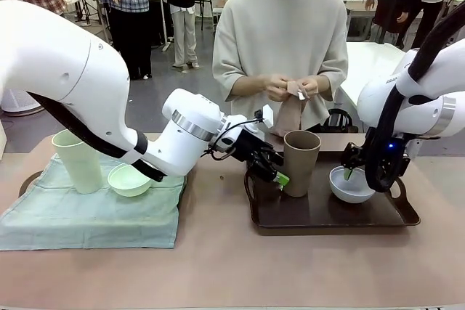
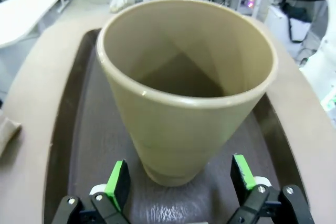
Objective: Set up a tray with a mat and arrange the tableware.
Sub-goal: Pick up the Picnic Bowl and Reusable plastic cup from the Handle tray in front of the human's position and hold them in the air.
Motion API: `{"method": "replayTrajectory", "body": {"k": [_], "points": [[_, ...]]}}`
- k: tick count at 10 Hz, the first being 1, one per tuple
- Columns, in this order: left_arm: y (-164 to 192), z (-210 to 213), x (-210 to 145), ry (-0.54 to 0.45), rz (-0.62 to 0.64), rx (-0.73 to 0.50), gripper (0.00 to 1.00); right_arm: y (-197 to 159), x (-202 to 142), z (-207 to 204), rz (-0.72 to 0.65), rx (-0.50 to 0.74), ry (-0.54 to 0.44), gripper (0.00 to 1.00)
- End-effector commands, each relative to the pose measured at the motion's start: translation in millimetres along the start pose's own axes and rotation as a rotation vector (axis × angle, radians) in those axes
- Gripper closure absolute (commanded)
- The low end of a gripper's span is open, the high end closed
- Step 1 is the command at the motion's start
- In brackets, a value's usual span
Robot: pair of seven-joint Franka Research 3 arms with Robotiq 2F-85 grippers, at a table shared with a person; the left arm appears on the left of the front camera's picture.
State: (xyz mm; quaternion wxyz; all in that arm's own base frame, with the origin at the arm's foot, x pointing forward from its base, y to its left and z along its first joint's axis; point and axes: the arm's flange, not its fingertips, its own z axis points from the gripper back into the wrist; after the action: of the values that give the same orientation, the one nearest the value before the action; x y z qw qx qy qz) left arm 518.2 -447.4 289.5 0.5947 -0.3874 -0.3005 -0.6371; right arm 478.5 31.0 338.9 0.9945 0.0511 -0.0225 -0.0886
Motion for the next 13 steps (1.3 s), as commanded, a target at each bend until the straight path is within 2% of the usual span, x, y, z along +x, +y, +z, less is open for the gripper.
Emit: {"method": "replayTrajectory", "body": {"k": [1,5,9,13], "points": [[-2.1,-9.8,-1.7,-0.051,-0.051,-0.007,0.00,4.2,-3.9,-1.9,0.002,0.000,0.008,0.03],[-8.0,-30.2,-3.4,-0.088,-0.097,-0.055,0.00,2.1,-6.2,-2.8,0.015,-0.001,0.025,0.03],[-11.1,-45.4,5.2,-0.129,-0.158,-0.077,0.00,-16.2,-21.2,-1.7,0.043,0.011,0.054,0.03],[-9.8,-70.2,12.4,-0.140,-0.169,-0.078,0.00,-26.8,-34.8,-0.4,0.066,0.039,0.048,0.03]]}}
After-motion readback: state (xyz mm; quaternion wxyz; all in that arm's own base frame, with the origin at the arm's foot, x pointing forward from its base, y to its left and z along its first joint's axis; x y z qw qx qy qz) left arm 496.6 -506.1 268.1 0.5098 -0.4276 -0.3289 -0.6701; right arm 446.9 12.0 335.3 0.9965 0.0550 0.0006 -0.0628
